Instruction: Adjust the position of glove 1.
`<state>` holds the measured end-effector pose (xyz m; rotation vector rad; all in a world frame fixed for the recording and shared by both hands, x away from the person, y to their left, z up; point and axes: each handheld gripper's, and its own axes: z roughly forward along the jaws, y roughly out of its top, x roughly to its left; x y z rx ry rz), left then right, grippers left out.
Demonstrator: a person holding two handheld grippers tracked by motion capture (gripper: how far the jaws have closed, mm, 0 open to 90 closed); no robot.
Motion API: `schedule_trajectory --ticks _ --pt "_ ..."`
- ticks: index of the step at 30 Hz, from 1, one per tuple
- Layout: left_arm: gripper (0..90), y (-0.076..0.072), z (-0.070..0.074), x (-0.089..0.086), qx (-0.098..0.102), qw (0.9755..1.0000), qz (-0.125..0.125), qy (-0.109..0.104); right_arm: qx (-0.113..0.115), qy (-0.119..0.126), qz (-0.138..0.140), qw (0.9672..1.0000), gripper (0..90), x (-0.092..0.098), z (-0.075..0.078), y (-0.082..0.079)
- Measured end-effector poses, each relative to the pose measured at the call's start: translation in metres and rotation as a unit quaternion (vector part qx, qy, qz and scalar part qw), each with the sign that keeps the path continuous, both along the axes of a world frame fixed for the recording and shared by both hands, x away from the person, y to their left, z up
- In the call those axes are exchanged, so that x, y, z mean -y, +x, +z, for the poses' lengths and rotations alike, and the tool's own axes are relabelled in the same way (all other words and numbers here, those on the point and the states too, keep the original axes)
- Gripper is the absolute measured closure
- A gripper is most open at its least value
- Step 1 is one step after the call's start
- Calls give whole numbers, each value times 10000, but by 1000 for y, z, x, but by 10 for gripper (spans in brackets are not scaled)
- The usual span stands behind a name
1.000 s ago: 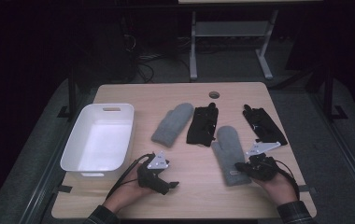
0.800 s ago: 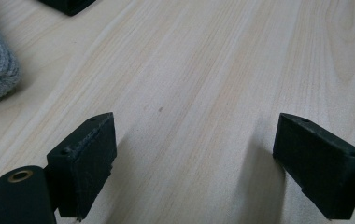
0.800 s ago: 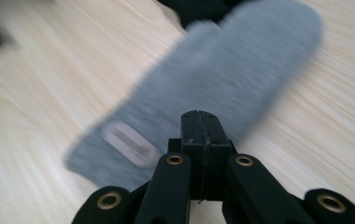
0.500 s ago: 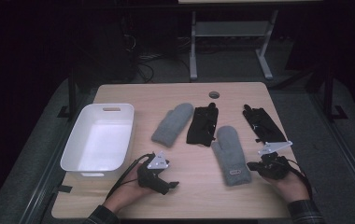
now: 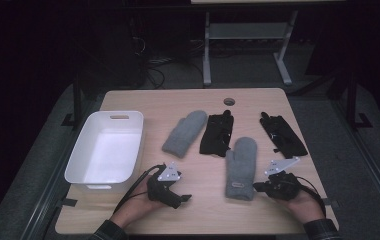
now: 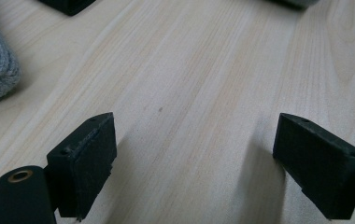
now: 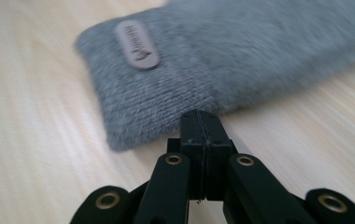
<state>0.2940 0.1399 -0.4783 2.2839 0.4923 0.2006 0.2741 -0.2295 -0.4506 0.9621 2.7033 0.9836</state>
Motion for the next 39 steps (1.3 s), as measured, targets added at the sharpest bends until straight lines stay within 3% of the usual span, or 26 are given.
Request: schedule_trajectory --ticks 6,18,19,23,29,34,39 --pt "127 0 0 0 -1 10000 4 1 -13 89 416 9991 898 -25 1 0" --pt "127 0 0 1 -1 10000 16 -12 -116 134 811 9965 899 -58 2 3" --pt "126 0 0 1 -1 10000 16 -12 -30 129 840 9964 899 -57 3 5" --pt "126 0 0 1 -3 10000 18 -18 130 261 586 9979 899 -50 14 15" --pt "127 1 1 0 23 10000 -6 31 394 301 161 9986 899 -41 21 47" --pt "127 0 0 1 -8 10000 7 16 285 205 -19 9994 900 -44 15 74" --pt "126 0 1 0 -16 10000 1 38 140 -25 42 9999 900 -50 3 84"
